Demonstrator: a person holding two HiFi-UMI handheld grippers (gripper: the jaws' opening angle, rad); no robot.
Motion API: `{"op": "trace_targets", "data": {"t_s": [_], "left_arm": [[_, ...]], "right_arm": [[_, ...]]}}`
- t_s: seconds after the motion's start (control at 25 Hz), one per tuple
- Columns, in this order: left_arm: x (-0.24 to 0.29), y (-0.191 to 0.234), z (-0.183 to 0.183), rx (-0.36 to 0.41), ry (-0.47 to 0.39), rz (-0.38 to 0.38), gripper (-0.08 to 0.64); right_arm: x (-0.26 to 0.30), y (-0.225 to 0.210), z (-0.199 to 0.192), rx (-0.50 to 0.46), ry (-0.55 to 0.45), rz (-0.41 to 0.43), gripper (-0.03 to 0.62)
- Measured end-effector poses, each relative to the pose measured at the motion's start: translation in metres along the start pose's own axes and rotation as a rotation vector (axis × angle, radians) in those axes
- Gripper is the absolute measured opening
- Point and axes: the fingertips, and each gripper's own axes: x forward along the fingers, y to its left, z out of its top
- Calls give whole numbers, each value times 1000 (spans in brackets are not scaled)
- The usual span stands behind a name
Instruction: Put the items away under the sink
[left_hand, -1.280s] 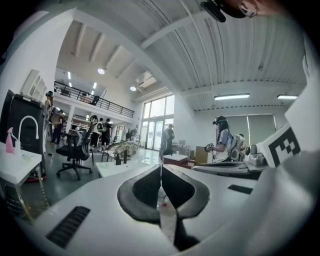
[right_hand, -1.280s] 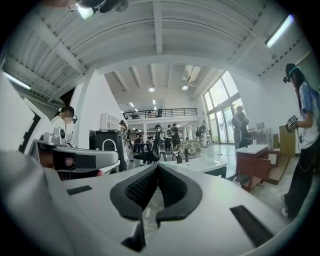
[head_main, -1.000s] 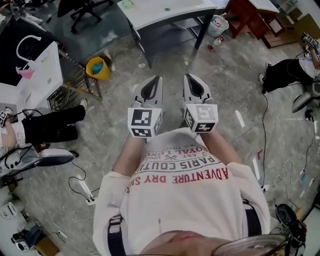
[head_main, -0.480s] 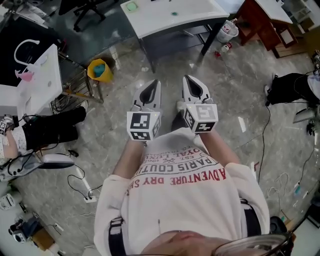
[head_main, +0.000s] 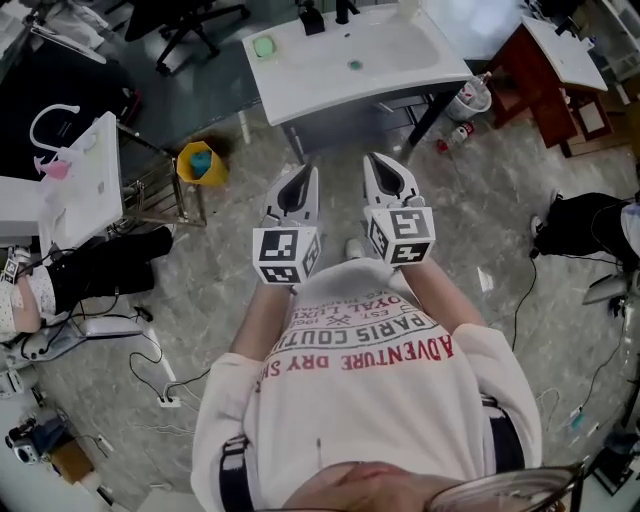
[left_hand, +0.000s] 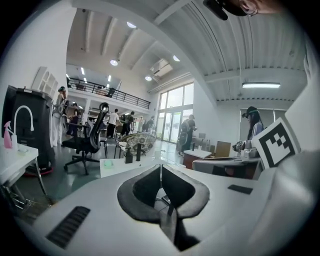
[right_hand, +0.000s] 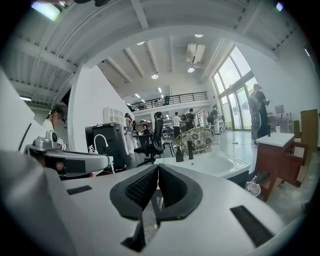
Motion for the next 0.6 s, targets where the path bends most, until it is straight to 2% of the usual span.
{"op": "trace_targets", "data": {"t_s": [0.2, 0.36, 0.6], "left_arm": [[55, -2, 13, -17, -10, 43, 28], [82, -6, 12, -11, 15, 45, 28], [114, 21, 10, -41, 35, 75, 28]], "right_arm": [[35, -40, 17, -23, -1, 54, 25], [56, -66, 18, -11, 17, 61, 25], [95, -78, 18, -14, 34, 82, 25]]}}
